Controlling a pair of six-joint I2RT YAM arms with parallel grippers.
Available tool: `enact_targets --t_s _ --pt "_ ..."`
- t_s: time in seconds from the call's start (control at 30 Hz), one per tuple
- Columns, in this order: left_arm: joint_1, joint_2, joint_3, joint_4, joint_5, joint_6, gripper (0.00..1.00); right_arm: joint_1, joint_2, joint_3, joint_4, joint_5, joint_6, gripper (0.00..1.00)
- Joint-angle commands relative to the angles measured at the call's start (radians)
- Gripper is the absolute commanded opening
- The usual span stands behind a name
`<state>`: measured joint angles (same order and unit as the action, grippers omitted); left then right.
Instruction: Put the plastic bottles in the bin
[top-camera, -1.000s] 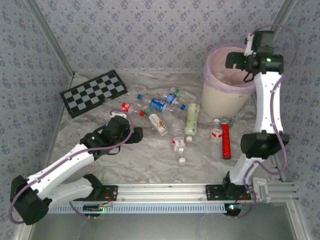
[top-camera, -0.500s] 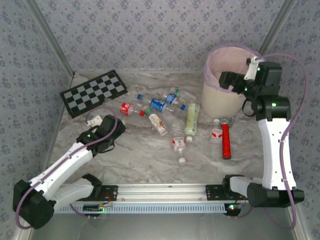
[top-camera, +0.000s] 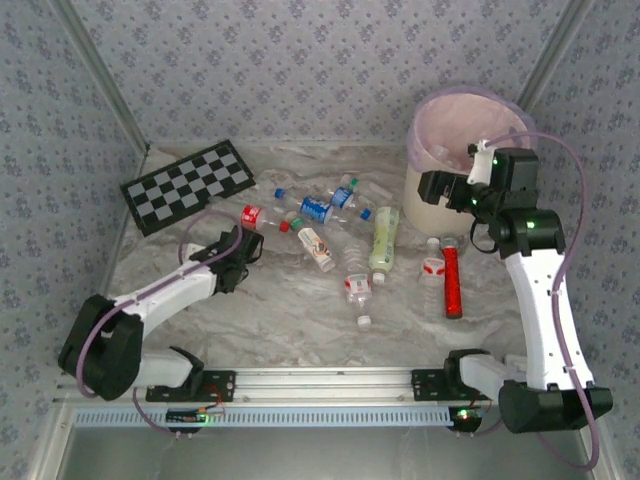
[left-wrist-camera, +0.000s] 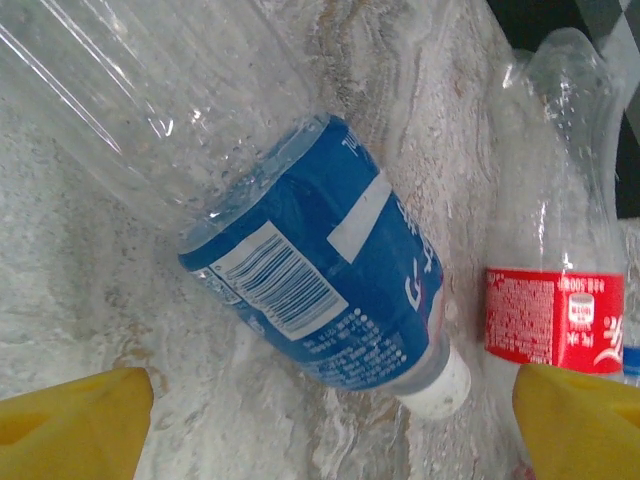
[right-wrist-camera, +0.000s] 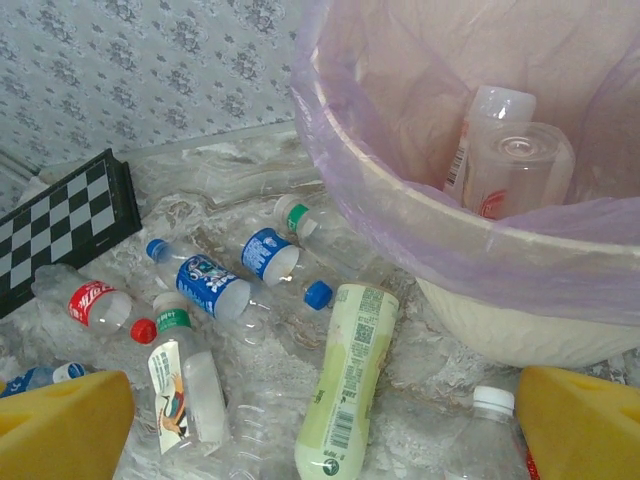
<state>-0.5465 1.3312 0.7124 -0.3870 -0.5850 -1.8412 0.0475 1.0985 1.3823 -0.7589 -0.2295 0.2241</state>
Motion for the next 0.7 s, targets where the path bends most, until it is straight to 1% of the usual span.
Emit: enact_targets --t_s 0.0,0.07,0.17,0.27,0.37,0.4,0.47,0.53,0.6,0.67 --pt "0.024 0.04 0.037 0.055 -0.071 -0.068 0.92 0.0 -0.039 -0.029 -0.017 -0.034 -0.014 1.0" --pt "0.048 0.083 0.058 0.052 -0.049 -0.057 0.92 0.0 -0.059 -0.051 -0.018 -0.05 -0.017 1.0" --pt "0.073 0.141 0.062 0.1 -0.008 -0.047 0.93 -0.006 -0.086 -0.076 -0.019 -0.033 -0.017 1.0" --pt "0.102 0.192 0.065 0.14 0.008 -0.036 0.96 -0.013 -0.097 -0.085 -0.03 -0.031 -0.012 1.0" --pt "0.118 0.225 0.07 0.154 0.008 -0.033 0.95 -0.014 -0.107 -0.107 -0.042 -0.041 -0.009 1.0" --pt "0.12 0.23 0.069 0.156 0.008 -0.033 0.93 -0.014 -0.112 -0.118 -0.046 -0.042 -0.009 1.0" --pt "0.12 0.244 0.066 0.157 0.004 -0.033 0.85 -0.018 -0.123 -0.145 -0.045 -0.047 -0.005 1.0" --pt "0.12 0.254 0.062 0.155 -0.001 -0.031 0.8 -0.024 -0.133 -0.172 -0.034 -0.095 -0.003 1.0" --pt "0.12 0.254 0.059 0.143 -0.002 -0.031 0.71 -0.029 -0.144 -0.206 -0.01 -0.147 0.022 1.0" --pt "0.12 0.242 0.061 0.11 -0.007 -0.032 0.62 -0.031 -0.153 -0.234 0.008 -0.171 0.042 1.0"
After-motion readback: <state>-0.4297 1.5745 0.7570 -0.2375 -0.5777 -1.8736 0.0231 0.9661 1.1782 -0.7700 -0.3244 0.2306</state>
